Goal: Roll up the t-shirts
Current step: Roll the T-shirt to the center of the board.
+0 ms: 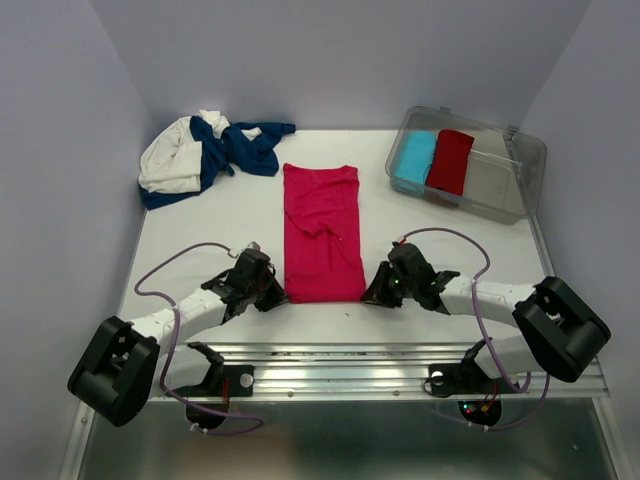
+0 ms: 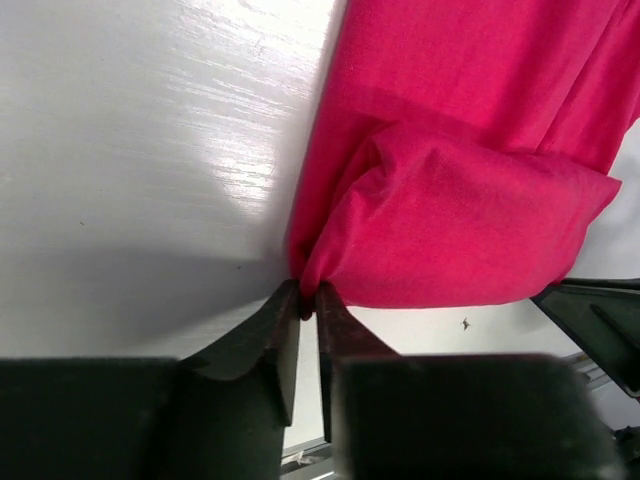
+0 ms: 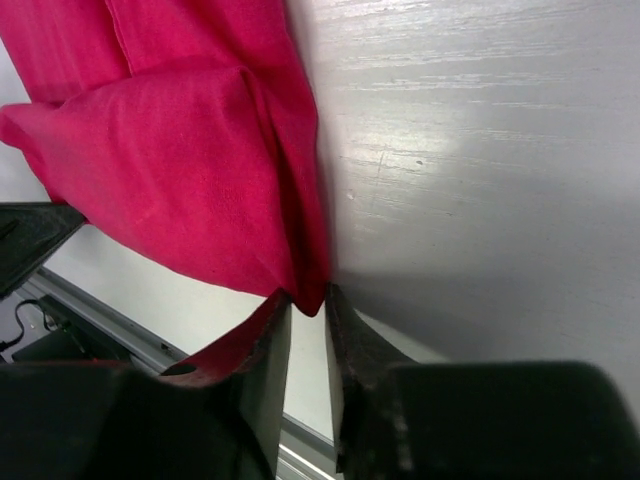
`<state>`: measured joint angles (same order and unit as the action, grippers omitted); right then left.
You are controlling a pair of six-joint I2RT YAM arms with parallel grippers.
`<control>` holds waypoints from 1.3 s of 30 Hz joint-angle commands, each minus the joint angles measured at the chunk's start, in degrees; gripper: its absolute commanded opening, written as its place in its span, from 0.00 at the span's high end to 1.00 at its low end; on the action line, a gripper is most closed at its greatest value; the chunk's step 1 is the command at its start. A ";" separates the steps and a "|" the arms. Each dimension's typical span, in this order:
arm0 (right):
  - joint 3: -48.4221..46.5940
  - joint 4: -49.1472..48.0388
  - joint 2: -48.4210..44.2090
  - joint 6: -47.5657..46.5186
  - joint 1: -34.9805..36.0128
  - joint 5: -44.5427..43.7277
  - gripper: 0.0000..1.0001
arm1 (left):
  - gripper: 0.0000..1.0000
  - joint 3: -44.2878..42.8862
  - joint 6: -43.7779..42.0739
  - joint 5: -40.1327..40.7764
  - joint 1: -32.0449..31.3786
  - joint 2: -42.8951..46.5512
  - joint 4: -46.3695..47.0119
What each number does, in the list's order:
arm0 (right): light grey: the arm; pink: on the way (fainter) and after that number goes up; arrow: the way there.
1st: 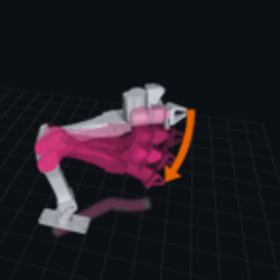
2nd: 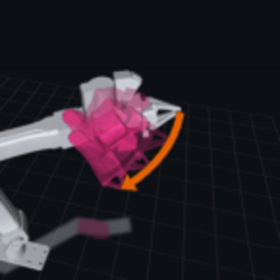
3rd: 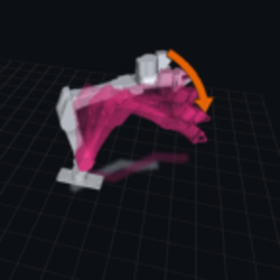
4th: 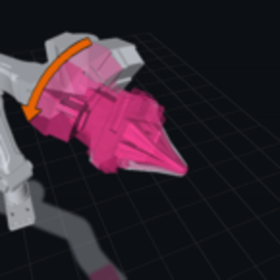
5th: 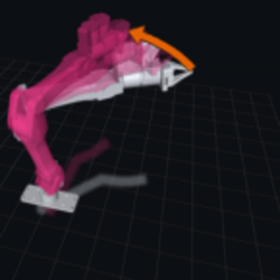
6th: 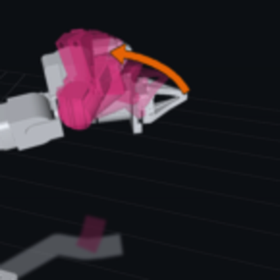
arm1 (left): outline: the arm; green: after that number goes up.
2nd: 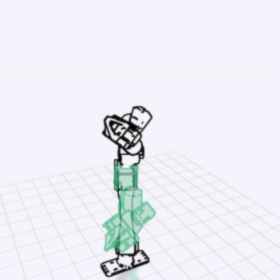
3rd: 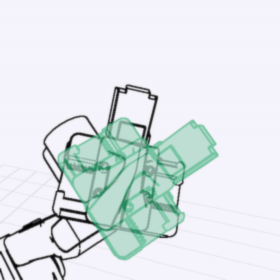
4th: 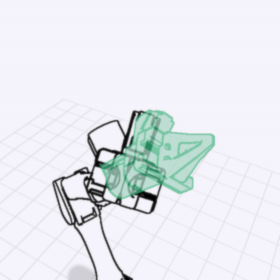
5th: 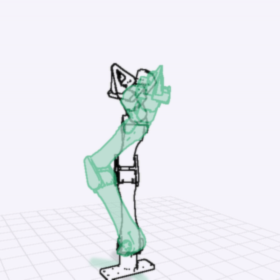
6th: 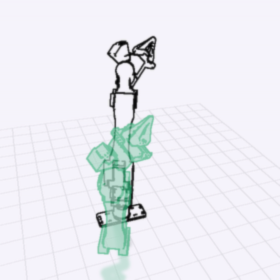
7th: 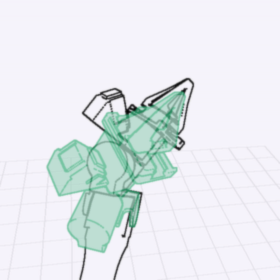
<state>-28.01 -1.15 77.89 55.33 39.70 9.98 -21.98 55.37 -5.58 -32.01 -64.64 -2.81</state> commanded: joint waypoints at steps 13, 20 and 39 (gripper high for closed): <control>-6.61 0.97 -1.42 -1.37 -0.15 -5.76 0.99 | 1.00 -7.63 -0.79 3.21 0.46 0.04 -5.01; -9.08 2.80 -1.16 -2.15 -0.68 -7.43 0.99 | 1.00 -11.86 -1.93 3.30 2.03 -1.45 -6.42; -20.41 4.49 5.95 -7.87 -6.13 -6.73 0.99 | 1.00 -23.11 -8.61 0.32 9.06 -10.58 -6.42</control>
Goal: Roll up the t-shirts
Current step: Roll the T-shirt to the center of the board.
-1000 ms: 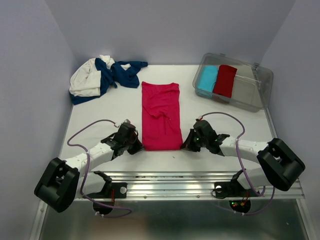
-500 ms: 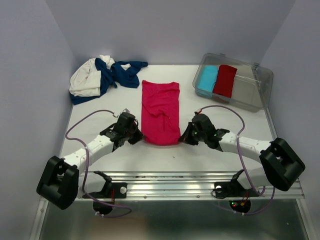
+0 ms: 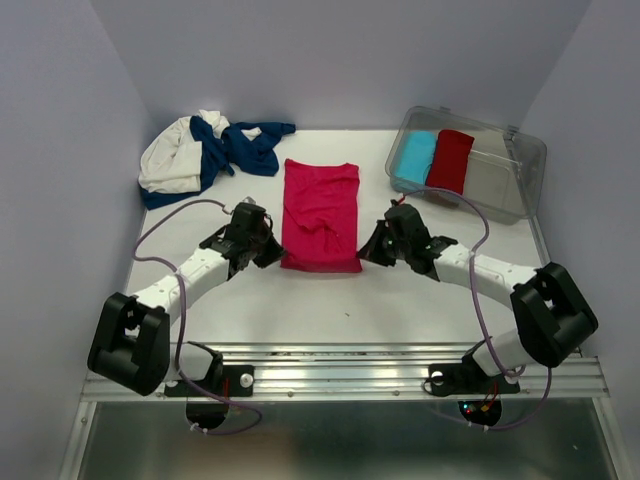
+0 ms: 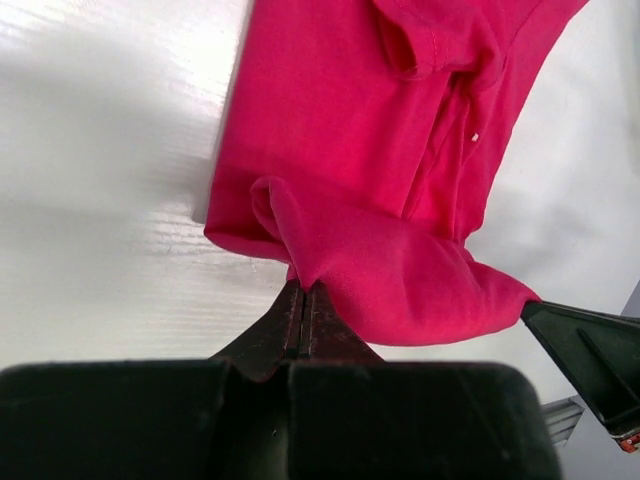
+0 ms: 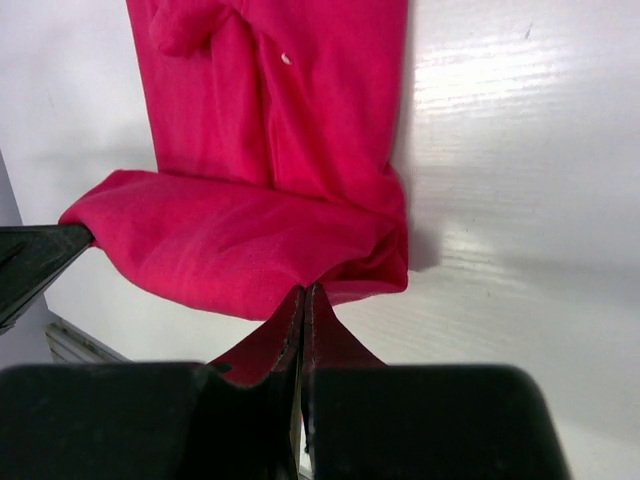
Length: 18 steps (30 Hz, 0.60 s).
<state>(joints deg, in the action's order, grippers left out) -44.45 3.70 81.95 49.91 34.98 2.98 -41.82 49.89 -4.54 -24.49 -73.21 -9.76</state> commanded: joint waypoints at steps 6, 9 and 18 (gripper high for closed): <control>-8.80 -0.36 7.51 -3.94 -3.25 1.23 0.99 | 1.00 -6.60 -5.85 -2.40 4.01 -8.51 1.93; -11.00 -0.45 10.15 -4.38 -3.25 1.41 0.99 | 1.00 -8.27 -6.64 -3.20 4.80 -11.68 2.55; -13.47 -0.45 14.02 -5.35 -4.31 -0.43 0.99 | 0.99 -12.75 -10.07 -4.25 6.21 -18.71 3.26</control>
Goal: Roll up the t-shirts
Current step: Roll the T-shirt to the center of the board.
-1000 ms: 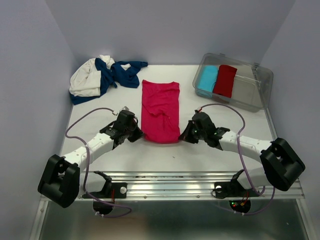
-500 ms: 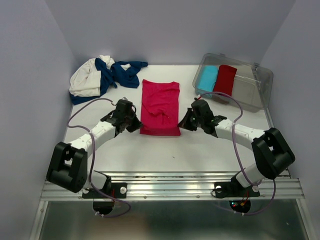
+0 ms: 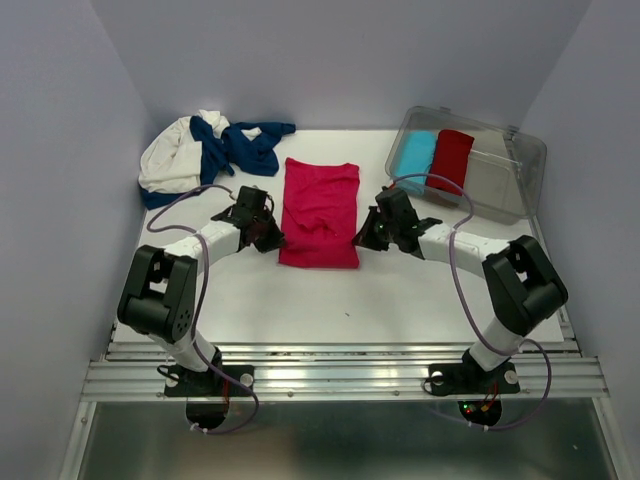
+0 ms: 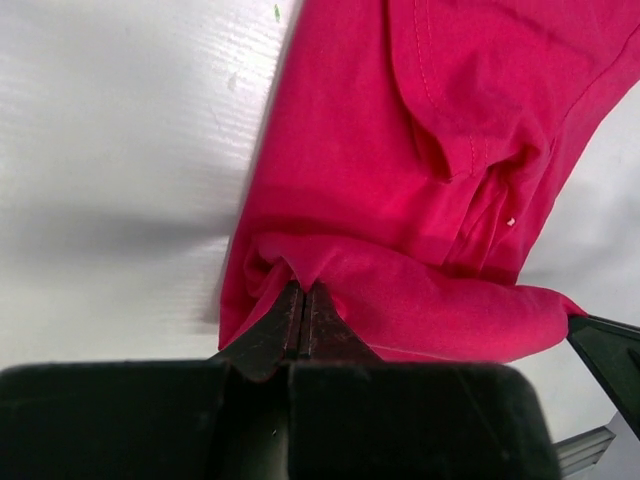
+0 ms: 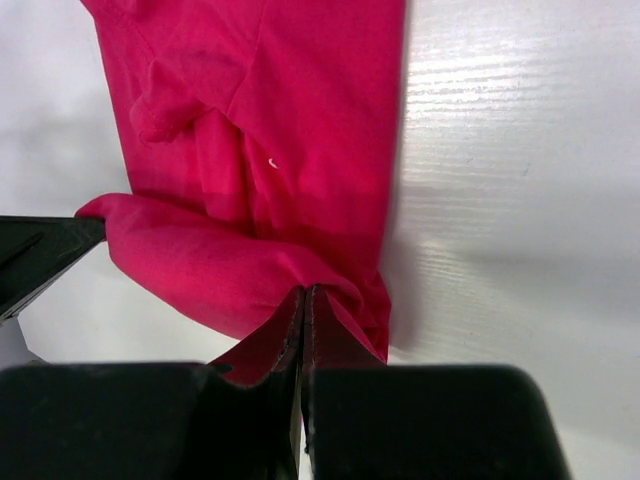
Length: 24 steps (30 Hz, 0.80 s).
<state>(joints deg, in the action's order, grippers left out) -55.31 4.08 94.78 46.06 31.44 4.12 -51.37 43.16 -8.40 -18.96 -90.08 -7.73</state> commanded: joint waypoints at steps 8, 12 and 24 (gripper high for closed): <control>-6.99 4.69 1.55 -8.17 -1.82 -2.09 0.60 | 0.49 -8.21 -7.29 1.89 0.77 -1.86 -3.69; -6.13 7.08 -3.10 -10.55 -1.82 -3.77 0.52 | 0.39 -9.09 -8.26 7.07 0.59 2.80 -8.17; -4.89 9.28 -6.11 -9.24 3.63 1.49 0.86 | 0.60 -0.75 -2.91 6.32 -6.87 12.31 -4.60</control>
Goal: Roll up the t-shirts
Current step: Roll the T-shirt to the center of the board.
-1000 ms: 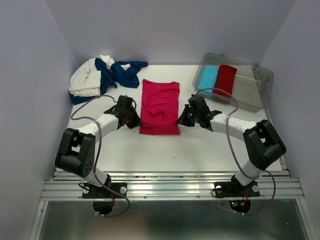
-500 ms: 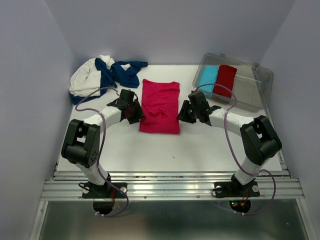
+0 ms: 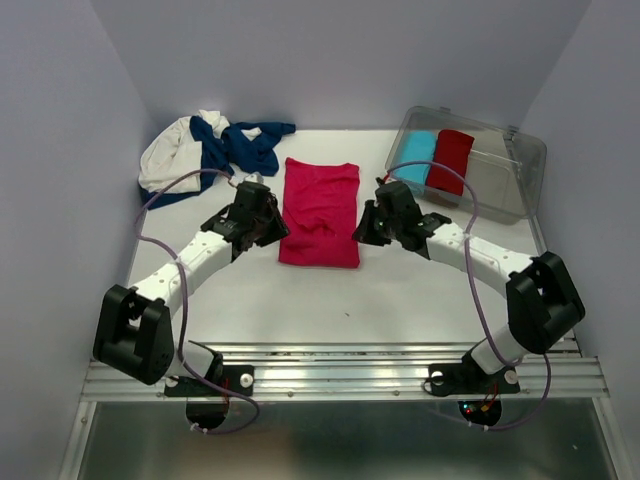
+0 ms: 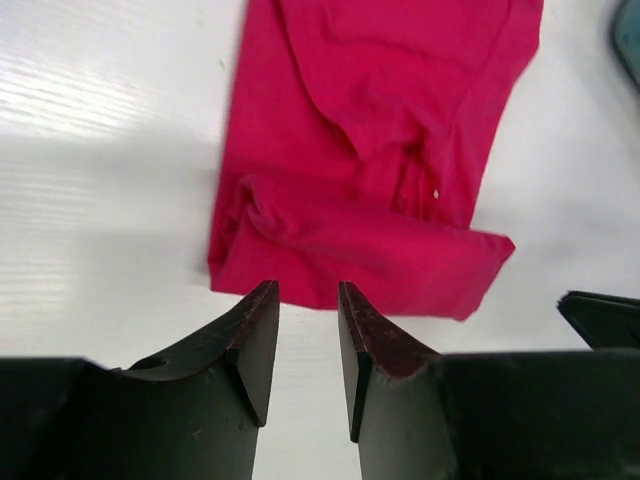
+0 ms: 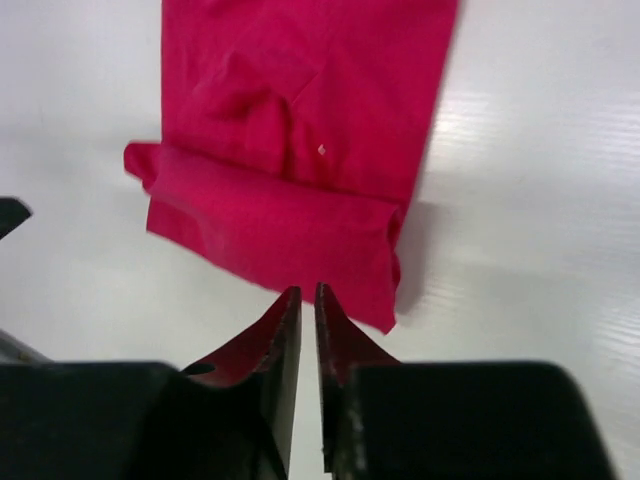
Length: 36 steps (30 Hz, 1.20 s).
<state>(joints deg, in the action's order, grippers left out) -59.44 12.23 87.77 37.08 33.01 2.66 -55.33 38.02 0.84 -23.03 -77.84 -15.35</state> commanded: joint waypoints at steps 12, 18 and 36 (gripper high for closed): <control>-8.41 0.52 14.08 -3.59 0.92 2.00 0.80 | 0.63 -0.30 1.89 -7.78 -2.38 -12.05 11.40; -12.54 0.69 19.10 -5.88 -0.14 0.07 0.80 | 0.66 -4.17 -1.98 -5.94 -0.71 -17.95 9.83; -10.70 0.17 10.67 -4.30 1.00 1.83 0.76 | 0.66 -2.60 -2.17 -2.95 -0.26 -9.71 4.54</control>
<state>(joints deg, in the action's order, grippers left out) -69.71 13.96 101.80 31.75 33.36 4.19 -59.24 35.42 -4.14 -23.40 -92.95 -10.09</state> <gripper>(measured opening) 0.221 0.338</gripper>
